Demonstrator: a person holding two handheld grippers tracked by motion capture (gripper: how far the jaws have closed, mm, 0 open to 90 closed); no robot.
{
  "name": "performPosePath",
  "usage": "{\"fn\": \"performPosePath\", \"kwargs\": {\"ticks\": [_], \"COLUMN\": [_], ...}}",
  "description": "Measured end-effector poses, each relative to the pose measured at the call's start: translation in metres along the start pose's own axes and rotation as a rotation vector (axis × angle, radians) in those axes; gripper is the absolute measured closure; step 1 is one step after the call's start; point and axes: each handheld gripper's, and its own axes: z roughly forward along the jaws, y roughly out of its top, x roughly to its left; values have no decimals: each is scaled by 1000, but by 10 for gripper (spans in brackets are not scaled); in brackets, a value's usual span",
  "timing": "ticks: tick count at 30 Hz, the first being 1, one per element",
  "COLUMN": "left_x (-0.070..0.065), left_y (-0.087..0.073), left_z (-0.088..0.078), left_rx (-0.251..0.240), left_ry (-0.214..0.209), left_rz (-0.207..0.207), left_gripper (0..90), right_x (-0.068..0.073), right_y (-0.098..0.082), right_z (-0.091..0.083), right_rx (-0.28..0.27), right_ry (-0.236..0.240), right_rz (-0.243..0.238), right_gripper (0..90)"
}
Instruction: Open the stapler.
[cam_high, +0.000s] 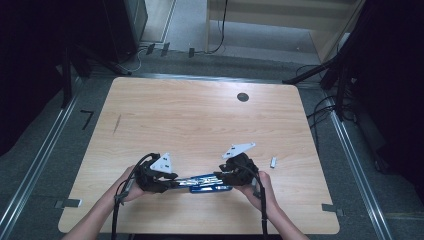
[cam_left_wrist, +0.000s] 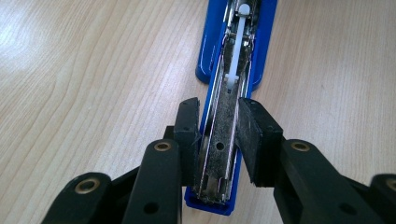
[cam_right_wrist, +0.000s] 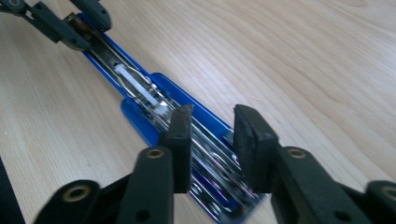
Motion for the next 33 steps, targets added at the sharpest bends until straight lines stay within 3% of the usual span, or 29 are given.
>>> {"fn": "performPosePath", "kwargs": {"ticks": [4,5,10,13,22,33], "left_x": [0,0,0,0,1,1], "left_y": [0,0,0,0,1,0], "left_z": [0,0,0,0,2,1], "left_rx": [-2,-2,-3,-3,-7,-10], "left_ry": [-1,-1,-1,-4,-7,-8], "left_rz": [2,4,10,10,9,11], "left_gripper": [705,705,707,708,709,709], "right_x": [-7,-12,-24,-39,-65,-90], "right_y": [-4,-8,-20,-35,-48,-61], "right_z": [-10,-17,-29,-40,-59,-62], "right_rx": [-6,-7,4,25,18,29], "right_ry": [-18,-35,-69,-105,-161,-221], "right_rz": [15,34,62,103,188,265], "right_gripper": [626,571,466,337,164,162]}}
